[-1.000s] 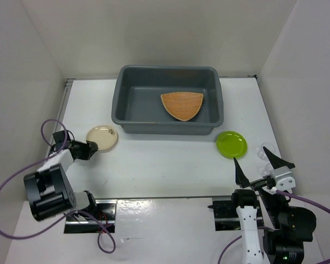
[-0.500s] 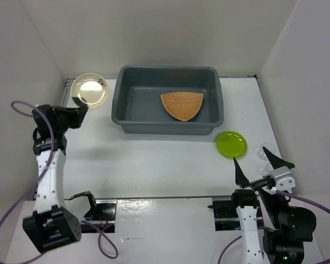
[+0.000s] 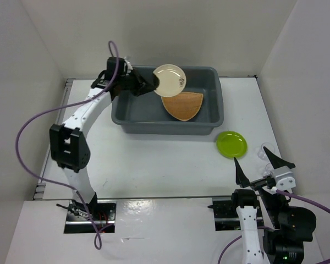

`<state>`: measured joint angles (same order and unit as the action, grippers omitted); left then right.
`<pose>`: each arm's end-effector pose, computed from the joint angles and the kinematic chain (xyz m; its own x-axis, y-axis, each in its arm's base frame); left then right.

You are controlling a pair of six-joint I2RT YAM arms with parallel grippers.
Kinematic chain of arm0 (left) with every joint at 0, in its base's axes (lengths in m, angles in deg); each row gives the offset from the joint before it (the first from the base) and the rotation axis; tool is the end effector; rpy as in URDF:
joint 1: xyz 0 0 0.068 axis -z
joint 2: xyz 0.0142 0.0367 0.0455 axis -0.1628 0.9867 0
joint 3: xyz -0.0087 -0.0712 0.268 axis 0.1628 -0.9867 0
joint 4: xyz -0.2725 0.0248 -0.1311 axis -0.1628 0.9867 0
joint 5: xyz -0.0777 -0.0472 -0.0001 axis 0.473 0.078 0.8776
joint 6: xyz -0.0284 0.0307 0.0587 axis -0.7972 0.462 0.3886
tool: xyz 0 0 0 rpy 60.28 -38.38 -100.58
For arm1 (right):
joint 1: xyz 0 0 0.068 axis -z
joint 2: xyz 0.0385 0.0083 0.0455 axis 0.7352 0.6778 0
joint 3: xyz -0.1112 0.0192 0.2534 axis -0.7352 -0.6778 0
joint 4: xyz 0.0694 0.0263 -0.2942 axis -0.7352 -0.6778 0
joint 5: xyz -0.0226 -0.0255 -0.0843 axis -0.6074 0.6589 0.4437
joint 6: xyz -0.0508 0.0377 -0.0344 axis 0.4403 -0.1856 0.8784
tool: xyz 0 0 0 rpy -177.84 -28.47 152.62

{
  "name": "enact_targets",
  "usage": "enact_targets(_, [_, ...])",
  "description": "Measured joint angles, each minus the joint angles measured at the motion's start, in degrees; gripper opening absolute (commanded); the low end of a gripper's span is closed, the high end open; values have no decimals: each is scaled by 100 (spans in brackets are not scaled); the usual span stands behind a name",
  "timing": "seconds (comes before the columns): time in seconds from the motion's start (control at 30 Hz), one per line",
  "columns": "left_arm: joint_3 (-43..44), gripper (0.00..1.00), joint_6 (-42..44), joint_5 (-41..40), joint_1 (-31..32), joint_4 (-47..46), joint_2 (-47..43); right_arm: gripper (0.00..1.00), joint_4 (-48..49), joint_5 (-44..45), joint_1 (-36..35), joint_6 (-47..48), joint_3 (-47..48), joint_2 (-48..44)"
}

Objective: Place the mixed dishes into the plastic bin

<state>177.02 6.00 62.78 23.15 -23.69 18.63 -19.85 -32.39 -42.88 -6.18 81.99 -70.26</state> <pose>0.4740 -0.1441 0.3414 -0.7426 -0.6078 -0.2813 -0.0652 0.4836 -0.8729 -0.0100 0.0223 0.4240 0.3247 -0.2141 -0.9213 -0.2094 0.9336 -0.2908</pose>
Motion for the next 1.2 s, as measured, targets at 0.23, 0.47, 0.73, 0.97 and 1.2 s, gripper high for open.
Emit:
enact_targets(0.23, [2006, 0, 575, -15, 509, 955, 1860, 99, 0, 37, 0, -17, 0, 0])
enact_targets(0.47, [3091, 0, 715, -72, 667, 1528, 3390, 99, 0, 55, 0, -20, 0, 0])
enact_targets(0.73, [6321, 8, 907, -173, 833, 3058, 5396, 99, 0, 59, 0, -20, 0, 0])
enact_targets(0.97, [7816, 21, 968, 9, 855, 3703, 6022, 99, 0, 61, 0, -20, 0, 0])
enact_targets(1.2, [7971, 52, 999, -20, 787, 4120, 6033, 99, -2, 61, 0, -20, 0, 0])
